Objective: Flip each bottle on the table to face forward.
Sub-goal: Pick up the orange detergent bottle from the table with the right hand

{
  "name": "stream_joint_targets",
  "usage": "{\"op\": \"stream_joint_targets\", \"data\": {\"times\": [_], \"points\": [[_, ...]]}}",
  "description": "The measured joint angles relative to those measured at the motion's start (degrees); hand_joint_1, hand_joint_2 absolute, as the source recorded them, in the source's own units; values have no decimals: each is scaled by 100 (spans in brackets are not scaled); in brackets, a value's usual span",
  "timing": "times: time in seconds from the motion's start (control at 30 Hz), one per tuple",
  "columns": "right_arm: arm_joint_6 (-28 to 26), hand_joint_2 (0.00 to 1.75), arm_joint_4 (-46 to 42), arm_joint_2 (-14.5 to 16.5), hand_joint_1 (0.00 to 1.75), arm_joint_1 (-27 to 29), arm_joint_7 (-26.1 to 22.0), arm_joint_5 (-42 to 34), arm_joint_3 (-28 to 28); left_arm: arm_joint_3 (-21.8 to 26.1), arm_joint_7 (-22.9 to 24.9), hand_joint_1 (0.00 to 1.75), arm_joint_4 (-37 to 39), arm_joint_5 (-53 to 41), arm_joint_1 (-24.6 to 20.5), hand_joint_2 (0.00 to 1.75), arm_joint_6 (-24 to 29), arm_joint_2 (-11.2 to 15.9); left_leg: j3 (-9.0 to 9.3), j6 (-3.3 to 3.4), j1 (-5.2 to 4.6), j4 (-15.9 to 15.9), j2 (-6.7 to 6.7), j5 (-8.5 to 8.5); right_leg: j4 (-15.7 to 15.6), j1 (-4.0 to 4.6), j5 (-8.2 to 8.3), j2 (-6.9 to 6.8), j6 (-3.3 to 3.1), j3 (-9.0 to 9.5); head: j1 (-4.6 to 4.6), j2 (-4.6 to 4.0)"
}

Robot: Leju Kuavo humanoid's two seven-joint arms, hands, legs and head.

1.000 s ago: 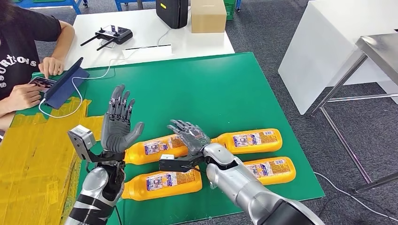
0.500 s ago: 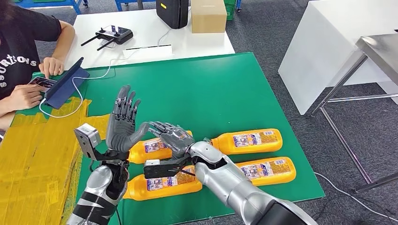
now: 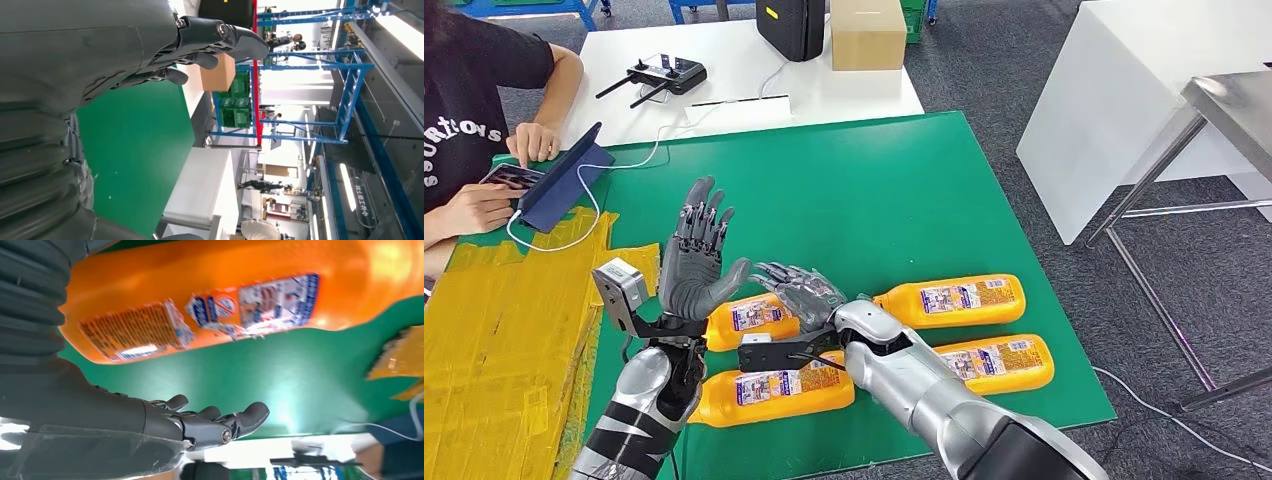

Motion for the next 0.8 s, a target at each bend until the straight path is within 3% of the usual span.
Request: {"op": "stream_joint_targets", "data": {"times": [0.27, 0.67, 0.73, 0.8], "points": [[-317, 175, 473, -102, 0, -49, 647, 252, 0, -128, -1, 0, -5, 15, -31, 175, -14, -10, -1, 0, -1, 0, -1, 0, 0, 0, 0, 0, 0, 0, 0, 0], [-425, 175, 793, -164, 0, -44, 751, 426, 0, -268, -22, 0, -161, -52, -18, 175, -15, -10, -1, 0, 0, 0, -1, 0, 0, 0, 0, 0, 0, 0, -1, 0], [-423, 175, 817, -163, 7, -43, 753, 490, 0, -275, -23, 0, -184, -58, -10, 175, -15, -10, -1, 0, 0, 0, -1, 0, 0, 0, 0, 0, 0, 0, -1, 0], [-425, 175, 836, -159, 32, -43, 765, 570, 0, -275, -24, 0, -199, -58, -2, 175, -15, -9, -1, 0, 0, 0, -1, 0, 0, 0, 0, 0, 0, 1, -1, 0]]}}
